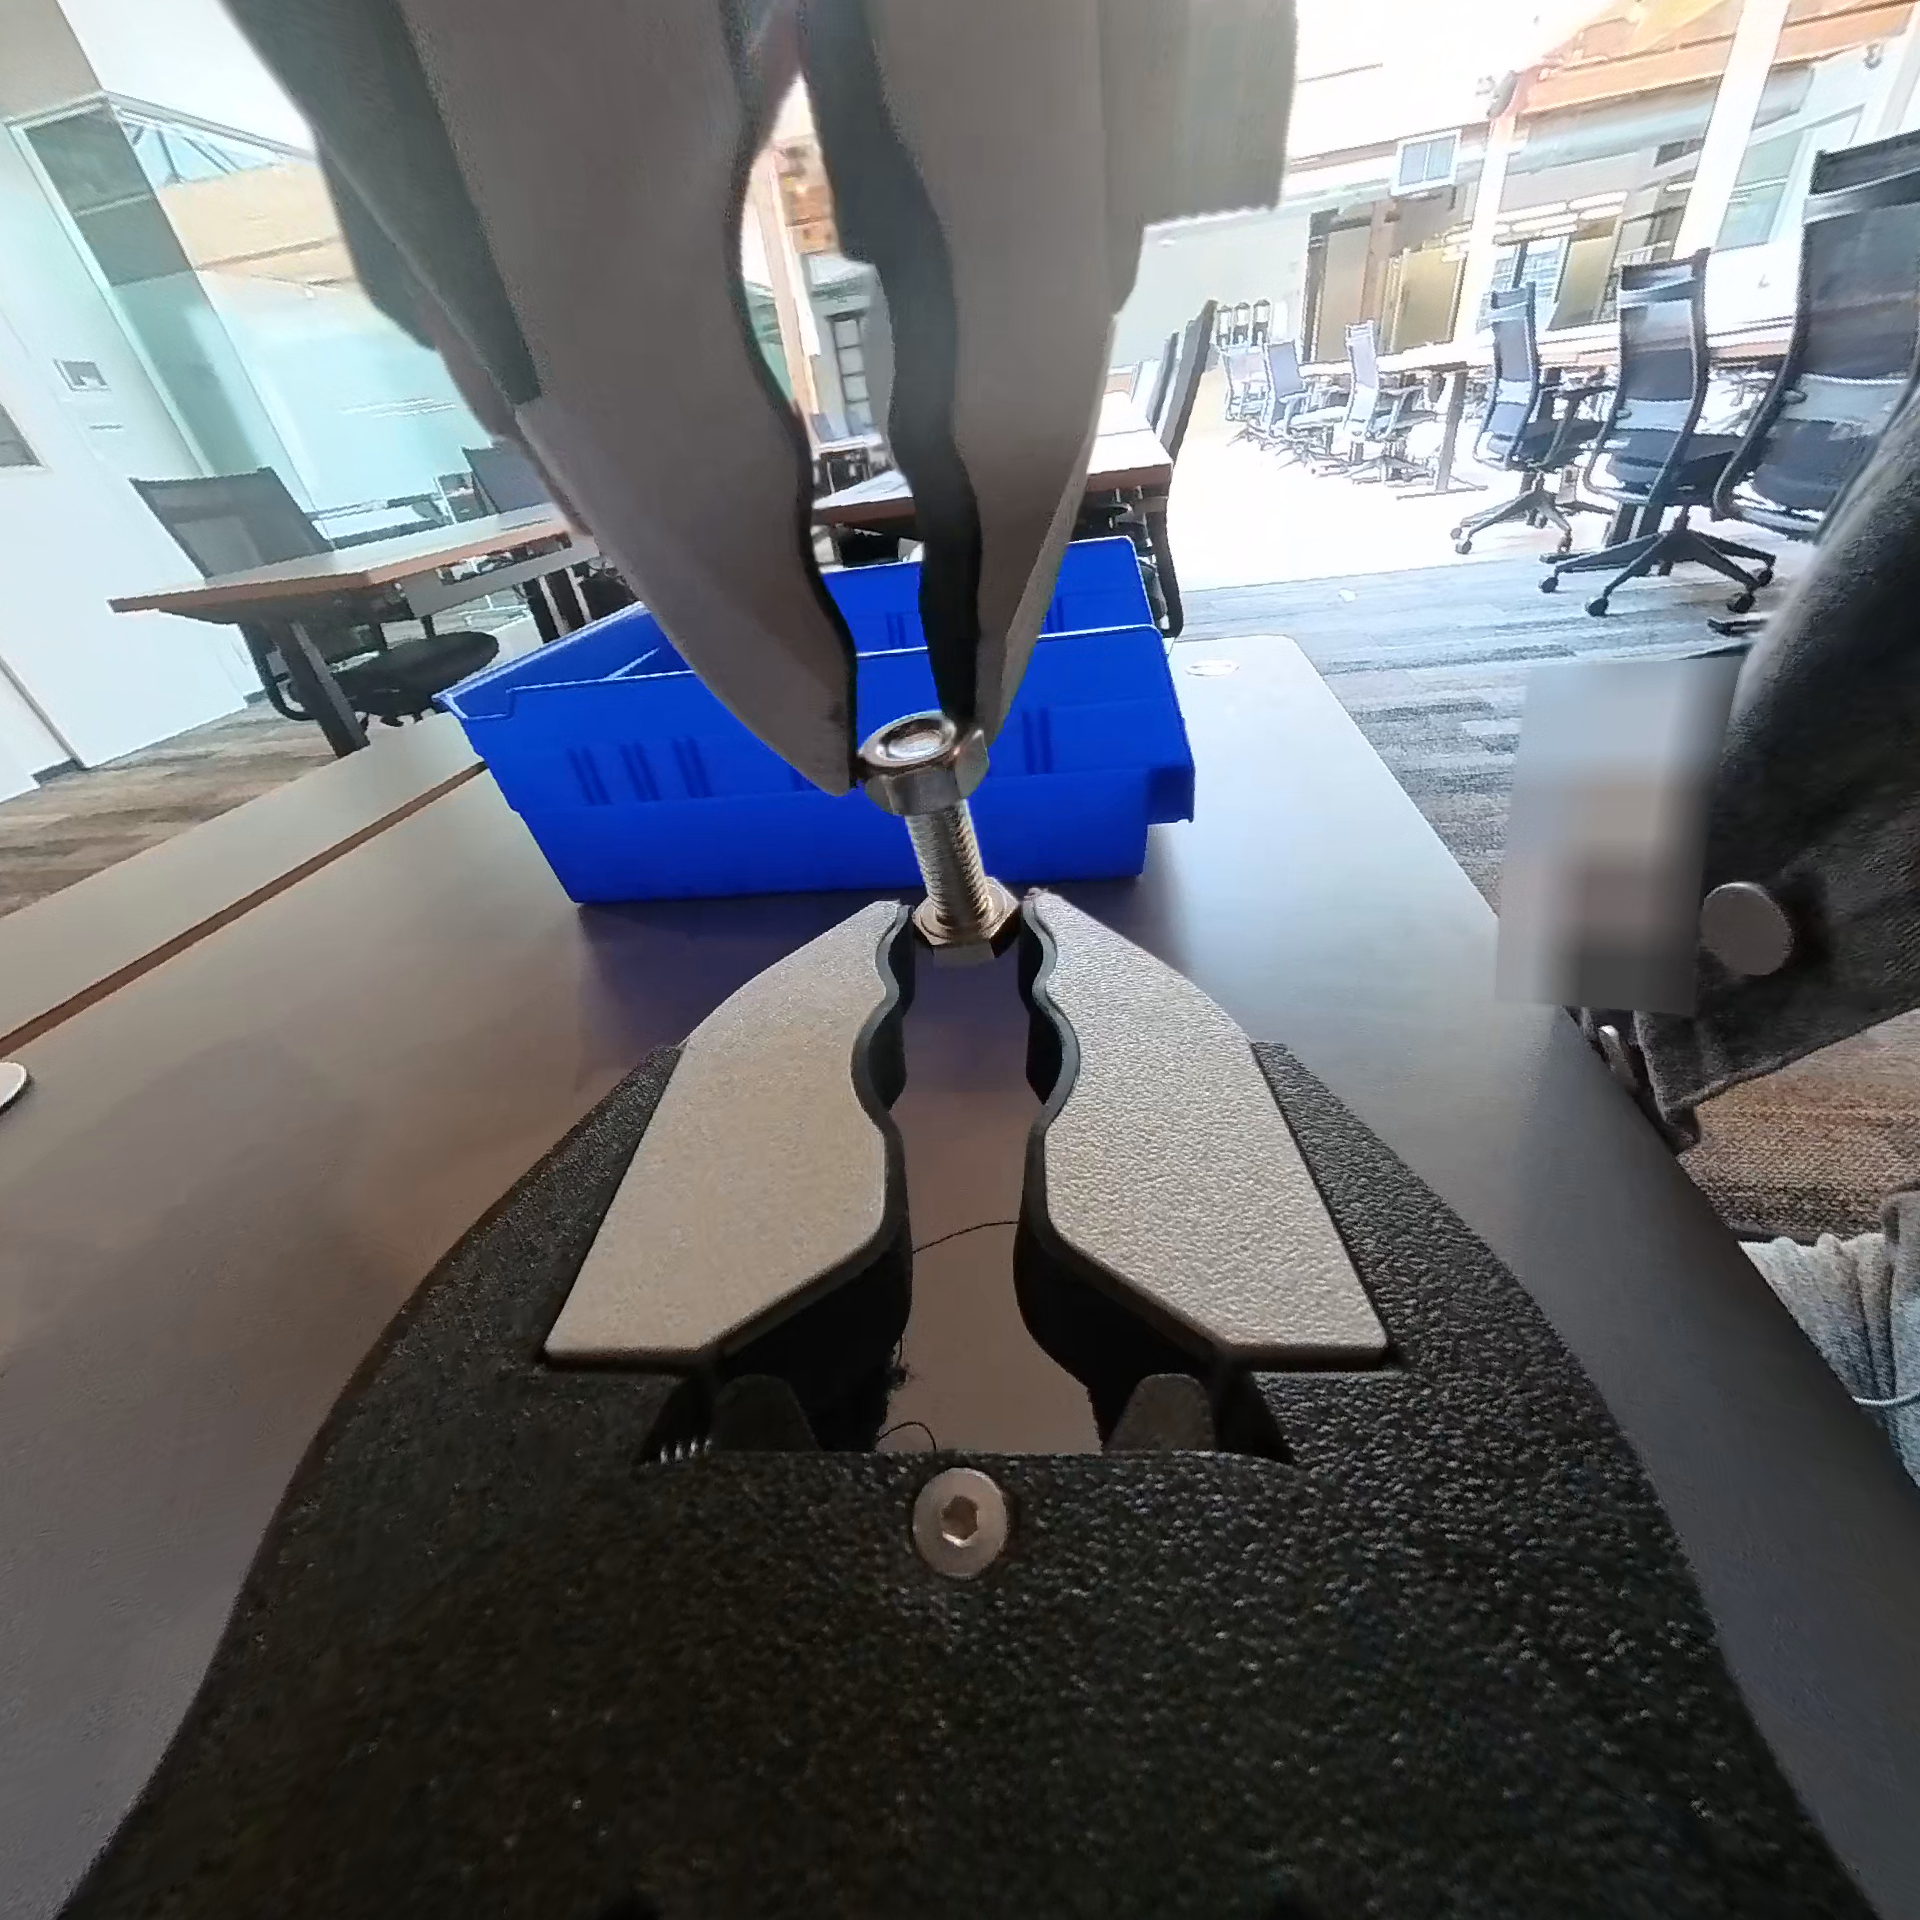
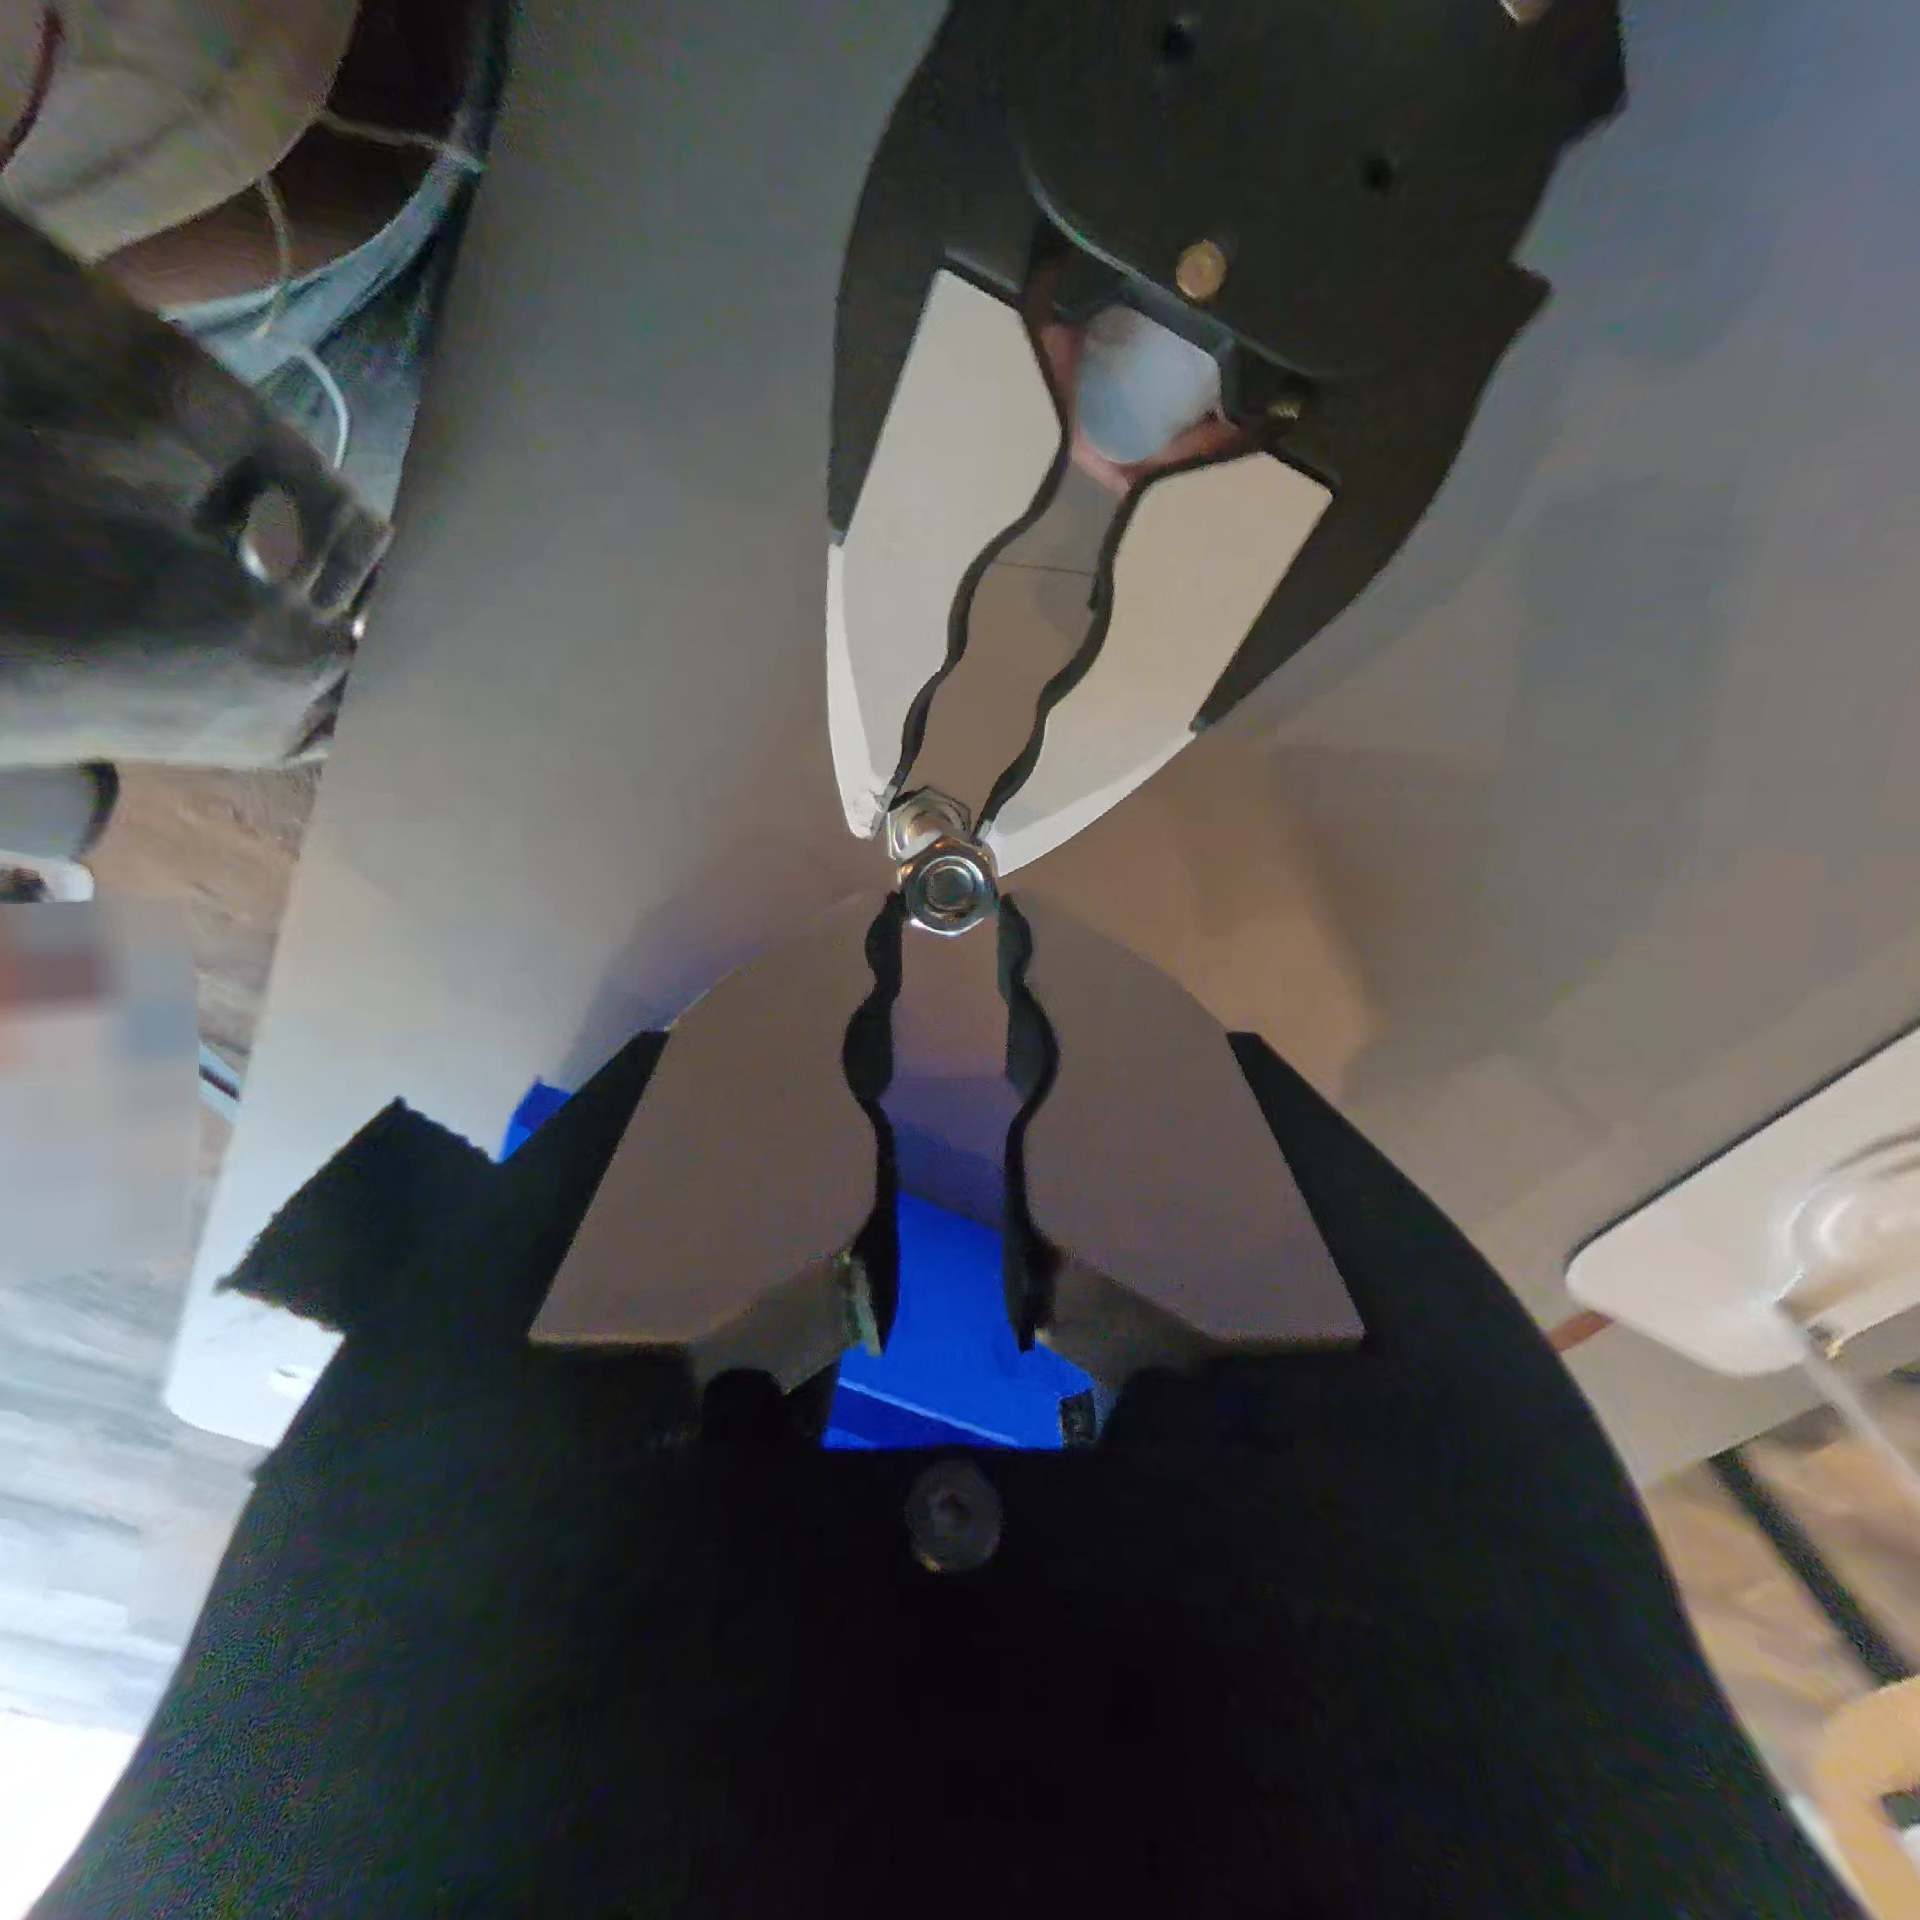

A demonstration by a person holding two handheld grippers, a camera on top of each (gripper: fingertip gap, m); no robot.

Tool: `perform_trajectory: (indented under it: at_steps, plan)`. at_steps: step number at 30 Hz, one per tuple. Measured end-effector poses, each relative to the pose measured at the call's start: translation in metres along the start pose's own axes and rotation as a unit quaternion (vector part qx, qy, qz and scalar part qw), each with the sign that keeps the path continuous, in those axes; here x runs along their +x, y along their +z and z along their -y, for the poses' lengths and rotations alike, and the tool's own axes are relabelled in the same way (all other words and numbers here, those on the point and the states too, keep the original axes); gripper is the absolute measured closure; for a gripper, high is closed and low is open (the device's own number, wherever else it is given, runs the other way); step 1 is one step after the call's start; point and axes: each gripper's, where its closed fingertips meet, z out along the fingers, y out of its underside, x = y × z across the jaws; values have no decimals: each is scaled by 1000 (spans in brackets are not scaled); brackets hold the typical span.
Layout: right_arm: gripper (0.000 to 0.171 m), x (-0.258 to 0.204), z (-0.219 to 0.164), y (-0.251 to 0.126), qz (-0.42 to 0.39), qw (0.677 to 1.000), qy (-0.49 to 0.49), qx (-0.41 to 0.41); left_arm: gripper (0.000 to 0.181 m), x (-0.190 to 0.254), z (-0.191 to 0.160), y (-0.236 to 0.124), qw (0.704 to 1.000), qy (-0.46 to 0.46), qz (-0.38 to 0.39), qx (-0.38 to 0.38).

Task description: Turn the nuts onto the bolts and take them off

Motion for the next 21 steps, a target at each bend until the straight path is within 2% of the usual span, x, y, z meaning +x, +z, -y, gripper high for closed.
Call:
perform_trajectory:
  at_steps: [1,6,11,17,19,21]
  plan:
    - [155,0,-1,0,-9,1000,27,-2,163,-1,0,-2,1000,-1,2,1]
    - [154,2,-2,-2,-57,977,203,11,163,-6,1,-4,1000,-9,16,8]
    - [154,3,-3,-1,-90,918,383,41,163,-10,0,-3,999,-3,35,1]
    - [145,3,-1,0,-124,920,371,35,163,-7,0,-2,1000,4,28,1]
    - [130,7,-2,-2,-126,938,322,27,163,-5,-1,-2,1000,5,23,1]
    - [128,10,-1,-6,-118,966,230,16,163,-4,-1,-2,1000,9,19,-1]
